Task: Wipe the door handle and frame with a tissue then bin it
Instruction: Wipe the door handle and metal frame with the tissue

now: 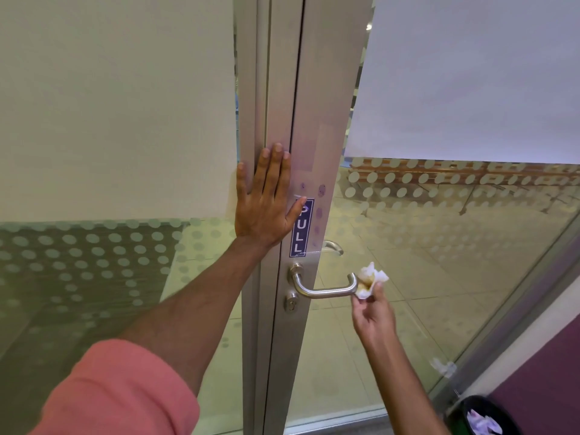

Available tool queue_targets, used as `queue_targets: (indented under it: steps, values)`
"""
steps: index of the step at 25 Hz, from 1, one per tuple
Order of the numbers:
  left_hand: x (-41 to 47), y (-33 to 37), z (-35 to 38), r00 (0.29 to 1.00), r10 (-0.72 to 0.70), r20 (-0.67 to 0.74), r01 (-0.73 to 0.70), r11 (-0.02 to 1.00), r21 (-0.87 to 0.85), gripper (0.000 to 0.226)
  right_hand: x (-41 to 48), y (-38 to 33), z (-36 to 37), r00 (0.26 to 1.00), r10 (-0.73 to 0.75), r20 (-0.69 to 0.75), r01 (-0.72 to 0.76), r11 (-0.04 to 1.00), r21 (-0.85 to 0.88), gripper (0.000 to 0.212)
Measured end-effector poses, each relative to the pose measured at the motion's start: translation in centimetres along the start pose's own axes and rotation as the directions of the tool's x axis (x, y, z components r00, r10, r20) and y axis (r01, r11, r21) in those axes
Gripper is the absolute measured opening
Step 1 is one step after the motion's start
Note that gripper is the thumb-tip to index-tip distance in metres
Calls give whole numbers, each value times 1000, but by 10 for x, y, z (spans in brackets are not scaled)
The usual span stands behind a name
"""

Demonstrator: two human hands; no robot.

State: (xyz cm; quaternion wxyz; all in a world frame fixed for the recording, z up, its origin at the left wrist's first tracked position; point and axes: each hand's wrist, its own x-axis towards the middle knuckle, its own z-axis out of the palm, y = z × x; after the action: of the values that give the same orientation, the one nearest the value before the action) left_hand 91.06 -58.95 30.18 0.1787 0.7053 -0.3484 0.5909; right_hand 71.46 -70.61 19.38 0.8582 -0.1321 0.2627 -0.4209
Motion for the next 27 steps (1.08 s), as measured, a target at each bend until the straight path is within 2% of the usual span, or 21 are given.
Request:
queue_targets:
  steps: [2, 4, 7, 9, 10, 11, 13, 14, 16, 18, 21, 22, 23, 25, 27]
  values:
    - [0, 1, 0, 1000, 1, 12, -1, 1000, -5, 81, -2, -7, -5, 970, -221, 98, 239, 938, -250, 26]
    - [1, 1, -1, 1000, -5, 21, 5, 1000, -4, 81, -3, -8, -3, 883, -375, 281, 468, 721, -511, 26]
    - [2, 0, -1, 1000, -12, 25, 12, 1000, 0, 79, -8, 8, 12, 746, -410, 524, 663, 388, -640, 26]
    - [1, 1, -1, 999, -13, 32, 13, 1000, -1, 79, -13, 27, 20, 656, -359, 664, 745, 168, -646, 30]
    - [1, 1, -1, 999, -13, 33, 13, 1000, 2, 80, -15, 37, 22, 626, -300, 720, 770, 94, -631, 32]
    - [1, 1, -1, 999, -14, 34, 14, 1000, 3, 80, -16, 46, 24, 633, -228, 740, 772, 109, -627, 34]
    - [1, 1, 0, 999, -12, 31, 12, 1000, 3, 80, -21, 62, 29, 730, -120, 673, 671, 316, -671, 30]
    - [1, 1, 0, 1000, -11, 28, 11, 1000, 5, 80, -23, 67, 31, 767, -111, 632, 624, 359, -694, 26]
    - [0, 1, 1, 1000, -12, 19, 11, 1000, 9, 82, -20, 72, 32, 797, -127, 591, 595, 339, -729, 22]
    - [-1, 1, 2, 1000, -12, 10, 12, 1000, 11, 82, -19, 77, 28, 774, -138, 618, 630, 264, -731, 16]
    - [-1, 2, 1, 1000, -16, 6, 15, 1000, 8, 81, -19, 88, 23, 664, -129, 736, 742, -10, -671, 17]
    - [0, 2, 1, 1000, -15, 9, 15, 1000, 2, 81, -19, 90, 23, 635, -107, 765, 763, -68, -642, 20]
    - [0, 1, 1, 1000, -13, 11, 13, 1000, -3, 81, -18, 89, 22, 609, -88, 788, 781, -105, -615, 21]
    - [0, 1, 1, 1000, -9, 15, 9, 1000, -3, 81, -15, 83, 23, 604, -113, 789, 774, -153, -614, 17]
    - [0, 1, 1, 1000, -8, 15, 8, 1000, 0, 81, -16, 81, 24, 624, -185, 759, 744, -155, -650, 12]
